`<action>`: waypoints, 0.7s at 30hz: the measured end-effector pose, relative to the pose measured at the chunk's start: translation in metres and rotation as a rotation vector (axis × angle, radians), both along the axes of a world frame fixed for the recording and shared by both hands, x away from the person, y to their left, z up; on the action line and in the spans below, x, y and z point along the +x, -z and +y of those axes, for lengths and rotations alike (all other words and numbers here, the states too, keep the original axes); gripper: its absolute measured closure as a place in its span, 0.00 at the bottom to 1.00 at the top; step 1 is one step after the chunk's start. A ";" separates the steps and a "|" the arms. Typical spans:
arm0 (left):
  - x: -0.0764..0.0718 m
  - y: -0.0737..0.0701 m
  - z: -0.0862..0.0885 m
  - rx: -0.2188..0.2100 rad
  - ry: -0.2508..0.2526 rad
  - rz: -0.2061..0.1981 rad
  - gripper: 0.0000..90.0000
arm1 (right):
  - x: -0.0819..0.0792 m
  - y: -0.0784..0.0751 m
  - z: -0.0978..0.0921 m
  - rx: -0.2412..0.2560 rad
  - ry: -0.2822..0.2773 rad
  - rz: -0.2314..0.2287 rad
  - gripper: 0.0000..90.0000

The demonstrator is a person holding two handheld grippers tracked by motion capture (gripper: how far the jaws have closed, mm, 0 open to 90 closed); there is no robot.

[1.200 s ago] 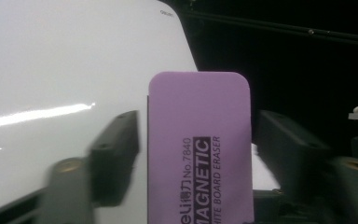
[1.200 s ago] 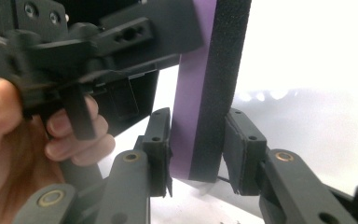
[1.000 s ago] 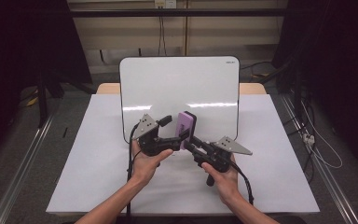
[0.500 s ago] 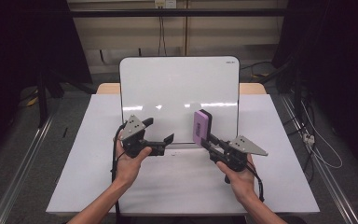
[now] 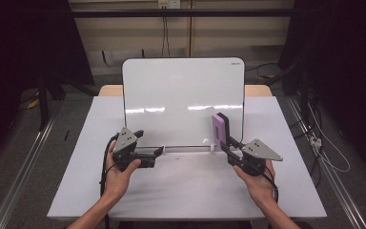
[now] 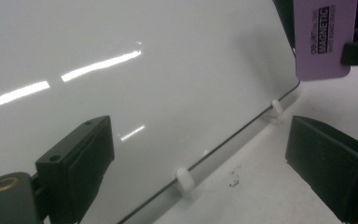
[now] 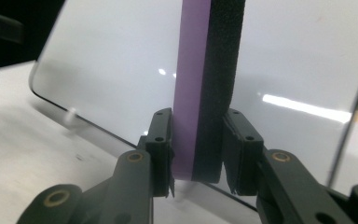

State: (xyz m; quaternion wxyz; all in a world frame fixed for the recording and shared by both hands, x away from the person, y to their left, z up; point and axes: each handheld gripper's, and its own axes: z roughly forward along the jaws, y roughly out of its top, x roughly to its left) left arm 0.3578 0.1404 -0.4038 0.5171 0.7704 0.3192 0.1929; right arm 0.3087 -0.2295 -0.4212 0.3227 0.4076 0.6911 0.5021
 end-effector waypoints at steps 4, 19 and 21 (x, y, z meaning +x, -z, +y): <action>-0.011 0.005 0.007 0.025 -0.004 0.010 0.08 | 0.000 0.000 -0.009 -0.079 0.034 -0.007 0.75; -0.022 0.028 0.046 0.049 -0.063 0.009 0.08 | 0.008 0.003 -0.009 -0.388 0.109 0.078 0.75; -0.021 0.031 0.047 0.043 -0.068 0.014 0.08 | 0.010 0.002 -0.009 -0.421 0.127 0.088 0.75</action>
